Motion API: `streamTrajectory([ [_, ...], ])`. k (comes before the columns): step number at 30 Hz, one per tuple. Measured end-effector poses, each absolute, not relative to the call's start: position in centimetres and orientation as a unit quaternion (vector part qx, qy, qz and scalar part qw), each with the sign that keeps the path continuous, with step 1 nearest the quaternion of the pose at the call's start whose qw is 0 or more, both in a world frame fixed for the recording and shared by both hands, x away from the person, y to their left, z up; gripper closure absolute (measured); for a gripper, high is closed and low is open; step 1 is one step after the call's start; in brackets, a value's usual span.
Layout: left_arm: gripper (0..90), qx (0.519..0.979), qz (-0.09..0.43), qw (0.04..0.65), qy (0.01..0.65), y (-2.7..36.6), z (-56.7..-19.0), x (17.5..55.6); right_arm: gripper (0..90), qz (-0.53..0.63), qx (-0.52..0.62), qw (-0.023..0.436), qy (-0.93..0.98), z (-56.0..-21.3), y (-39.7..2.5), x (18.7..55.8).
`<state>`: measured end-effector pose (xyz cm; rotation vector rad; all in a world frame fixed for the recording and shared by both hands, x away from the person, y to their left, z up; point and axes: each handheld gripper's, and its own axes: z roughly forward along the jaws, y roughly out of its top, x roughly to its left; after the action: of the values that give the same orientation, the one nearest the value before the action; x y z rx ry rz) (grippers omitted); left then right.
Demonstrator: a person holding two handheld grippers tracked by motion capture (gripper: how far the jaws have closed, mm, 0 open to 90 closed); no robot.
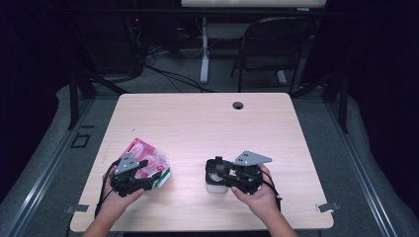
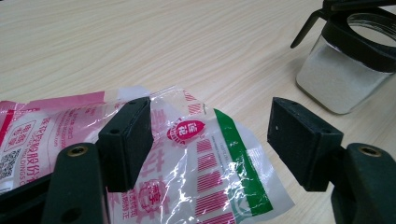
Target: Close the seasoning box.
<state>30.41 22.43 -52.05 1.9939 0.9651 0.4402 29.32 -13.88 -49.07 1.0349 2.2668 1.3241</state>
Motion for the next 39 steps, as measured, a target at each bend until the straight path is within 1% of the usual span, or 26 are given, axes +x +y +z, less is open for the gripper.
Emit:
streamTrajectory([
  [12, 30.8, 0.8, 0.18, 0.426, 0.383, 22.3, -52.1, 30.4, 59.4, 0.462, 0.352, 0.172, 0.796, -49.6, -13.7, 28.9],
  [30, 30.8, 0.8, 0.18, 0.426, 0.382, 22.3, -52.1, 30.3, 59.2, 0.458, 0.349, 0.175, 0.798, -50.4, -13.6, 28.5],
  [39, 30.8, 0.8, 0.183, 0.424, 0.383, 22.3, -52.1, 30.3, 59.7, 0.446, 0.346, 0.184, 0.804, -50.8, -13.4, 28.3],
])
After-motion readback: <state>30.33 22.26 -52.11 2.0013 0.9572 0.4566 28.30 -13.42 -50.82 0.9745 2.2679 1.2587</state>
